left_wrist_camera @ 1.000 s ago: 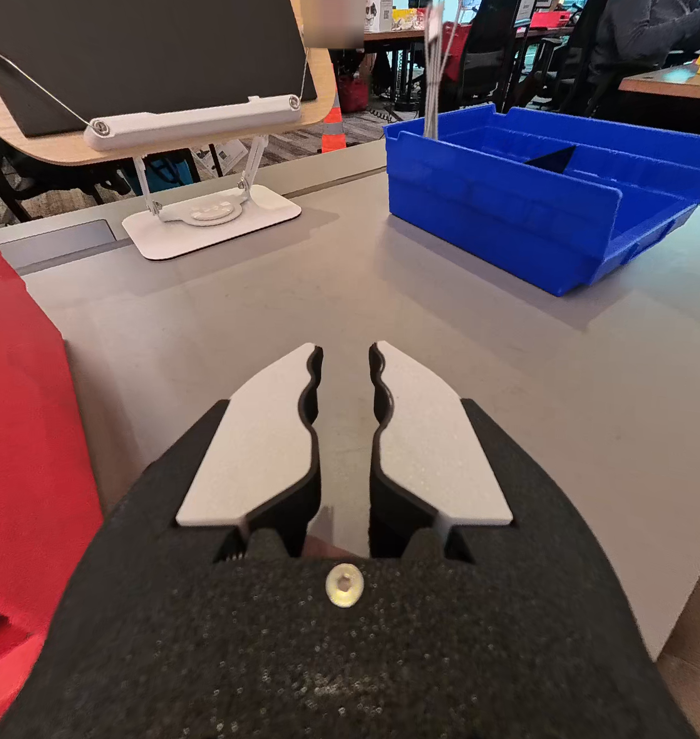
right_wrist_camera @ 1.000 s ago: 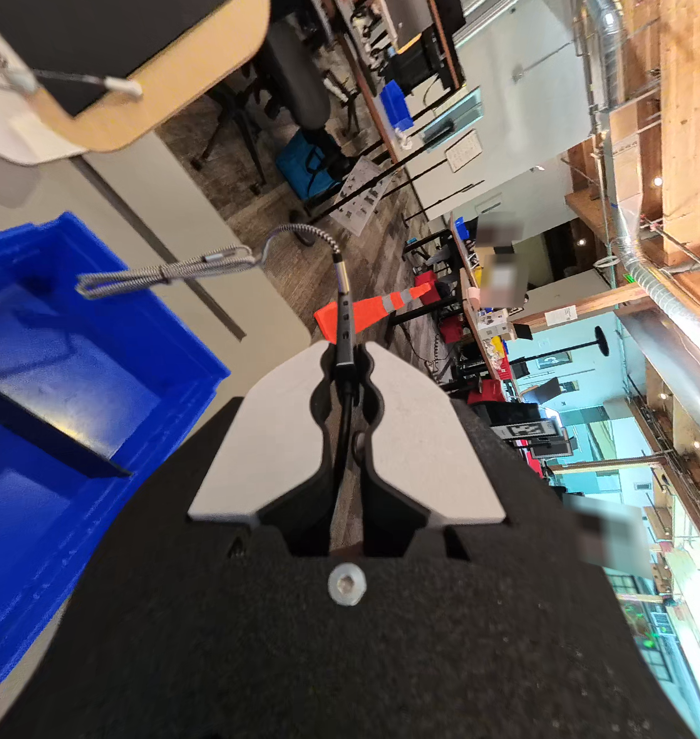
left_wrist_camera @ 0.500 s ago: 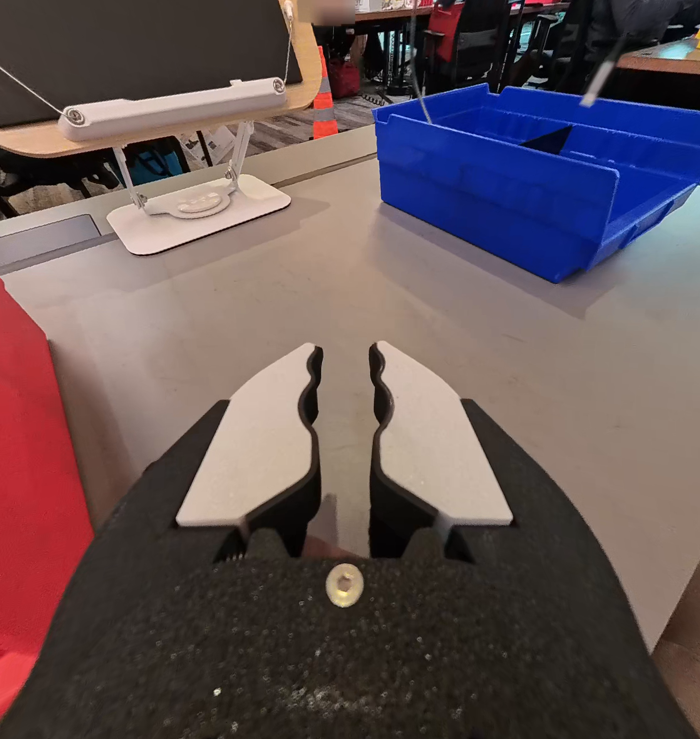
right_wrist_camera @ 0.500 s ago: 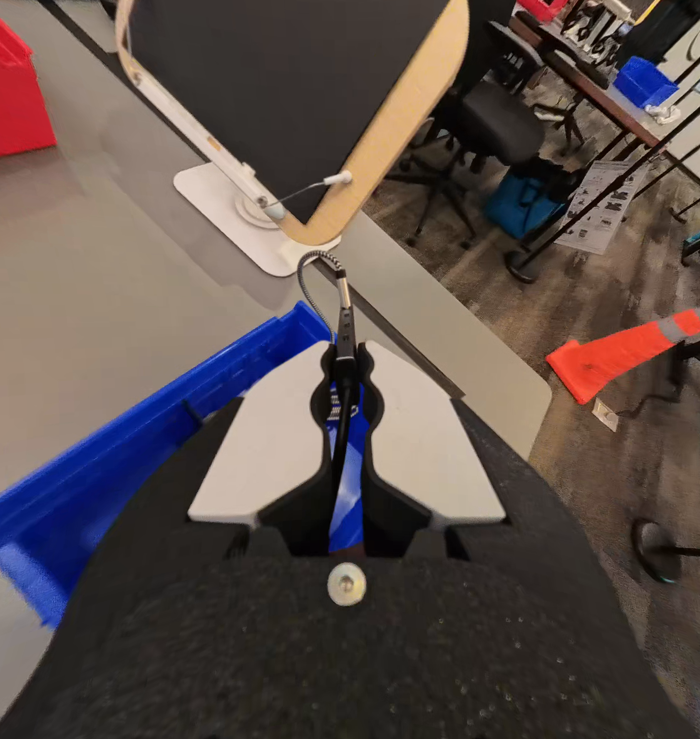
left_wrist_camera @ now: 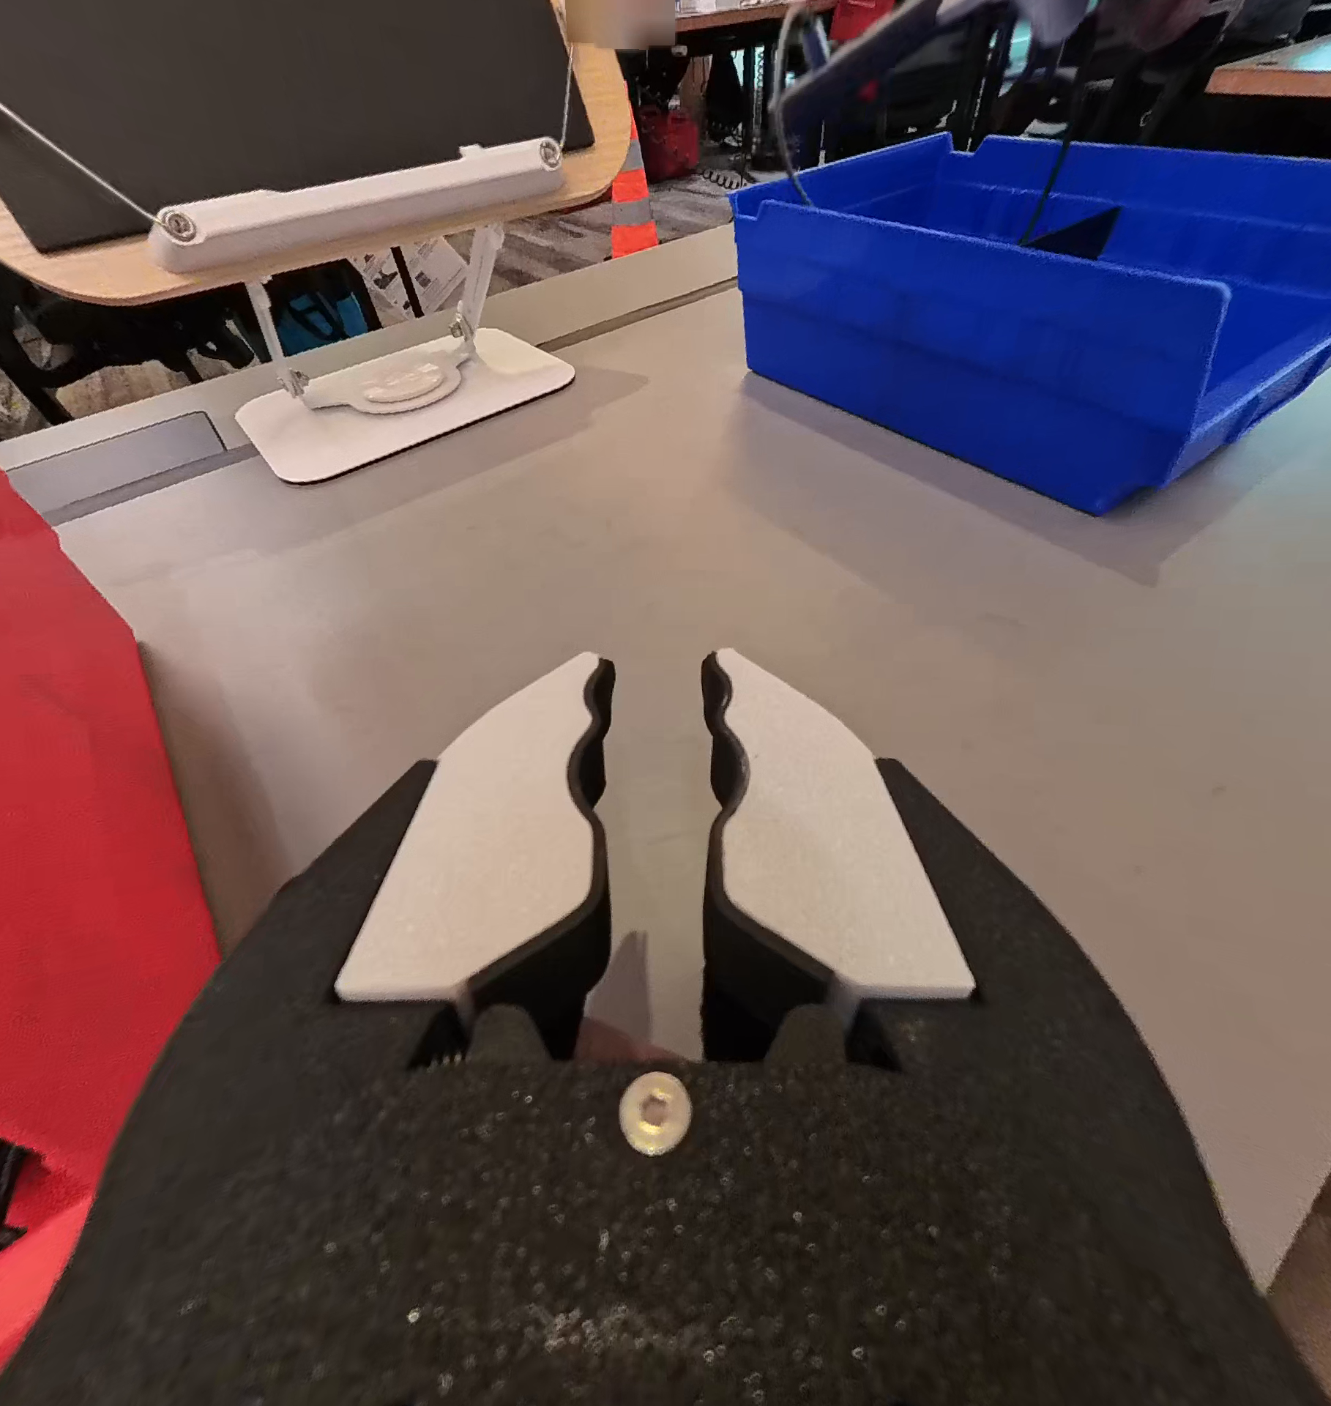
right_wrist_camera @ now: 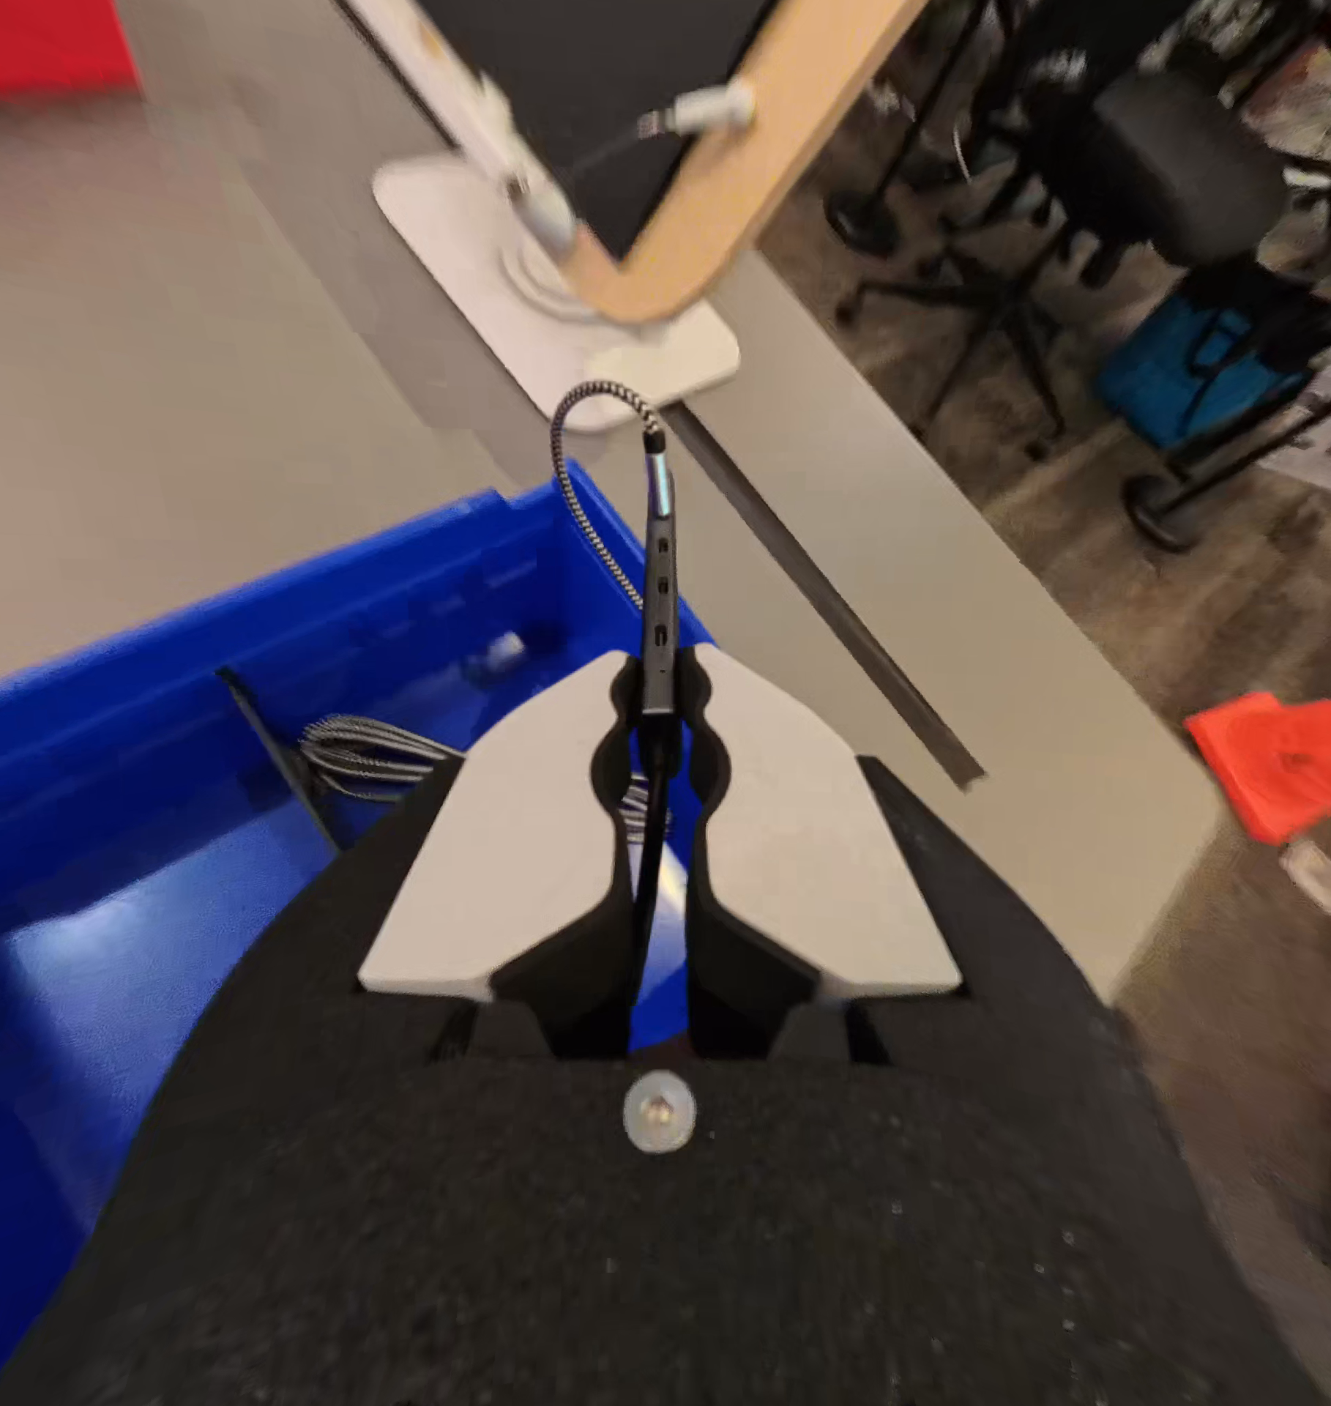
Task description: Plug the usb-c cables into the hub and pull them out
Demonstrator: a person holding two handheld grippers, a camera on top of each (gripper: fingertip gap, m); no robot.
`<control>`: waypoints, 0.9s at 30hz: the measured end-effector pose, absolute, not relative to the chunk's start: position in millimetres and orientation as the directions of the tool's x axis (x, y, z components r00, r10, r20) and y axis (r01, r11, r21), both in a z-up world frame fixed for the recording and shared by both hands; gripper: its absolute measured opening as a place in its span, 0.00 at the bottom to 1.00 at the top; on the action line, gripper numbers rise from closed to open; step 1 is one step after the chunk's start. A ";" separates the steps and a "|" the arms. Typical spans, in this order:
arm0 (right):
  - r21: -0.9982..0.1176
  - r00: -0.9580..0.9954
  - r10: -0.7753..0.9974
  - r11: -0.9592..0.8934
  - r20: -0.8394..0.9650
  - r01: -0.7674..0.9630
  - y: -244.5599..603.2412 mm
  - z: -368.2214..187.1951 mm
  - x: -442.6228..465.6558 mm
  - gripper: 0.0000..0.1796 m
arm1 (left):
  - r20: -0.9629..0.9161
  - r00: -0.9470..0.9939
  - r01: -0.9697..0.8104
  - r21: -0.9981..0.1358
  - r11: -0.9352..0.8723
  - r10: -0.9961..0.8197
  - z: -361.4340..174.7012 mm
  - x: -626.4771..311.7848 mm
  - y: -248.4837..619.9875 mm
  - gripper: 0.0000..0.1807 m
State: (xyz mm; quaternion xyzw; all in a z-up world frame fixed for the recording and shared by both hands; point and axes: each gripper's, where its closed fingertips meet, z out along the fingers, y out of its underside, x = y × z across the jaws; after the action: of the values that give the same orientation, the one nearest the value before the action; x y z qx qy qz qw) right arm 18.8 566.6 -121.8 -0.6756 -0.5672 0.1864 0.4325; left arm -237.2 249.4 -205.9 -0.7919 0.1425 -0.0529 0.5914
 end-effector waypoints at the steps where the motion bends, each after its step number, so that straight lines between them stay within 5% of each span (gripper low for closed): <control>1: -0.831 0.266 0.951 -0.016 0.159 0.556 559.4 -117.5 20.9 0.05 | -0.089 0.954 -0.167 -0.951 -0.260 -0.285 -206.6 -238.7 249.0 0.12; 5: -0.771 0.208 0.978 -0.147 -0.020 0.620 541.5 -144.8 45.4 0.05 | -0.077 0.956 -0.156 -0.951 -0.268 -0.283 -210.7 -242.8 250.4 0.12; 13: -0.333 0.135 0.948 -0.034 0.287 0.942 572.5 -213.3 52.5 0.07 | -0.047 0.952 -0.139 -0.947 -0.289 -0.304 -213.8 -234.8 257.5 0.12; 19: -0.150 0.219 0.949 -0.188 0.226 0.971 576.5 -243.5 54.9 0.12 | -0.076 0.942 -0.173 -0.945 -0.279 -0.328 -212.6 -225.6 253.4 0.12; 22: -0.210 0.276 0.944 -0.237 0.179 0.949 570.4 -240.0 52.2 0.23 | -0.065 0.939 -0.171 -0.941 -0.291 -0.339 -215.8 -224.0 251.8 0.13; 27: -0.551 0.437 0.892 -0.310 0.112 0.774 571.0 -177.7 40.2 0.30 | -0.029 0.940 -0.146 -0.934 -0.326 -0.339 -221.0 -226.9 250.1 0.13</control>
State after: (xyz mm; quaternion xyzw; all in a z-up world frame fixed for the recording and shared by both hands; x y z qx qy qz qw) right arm 40.2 571.0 -177.7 -0.8021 -0.5195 0.1077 0.2740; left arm -226.9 250.1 -221.0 -0.8097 0.1496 -0.0859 0.5610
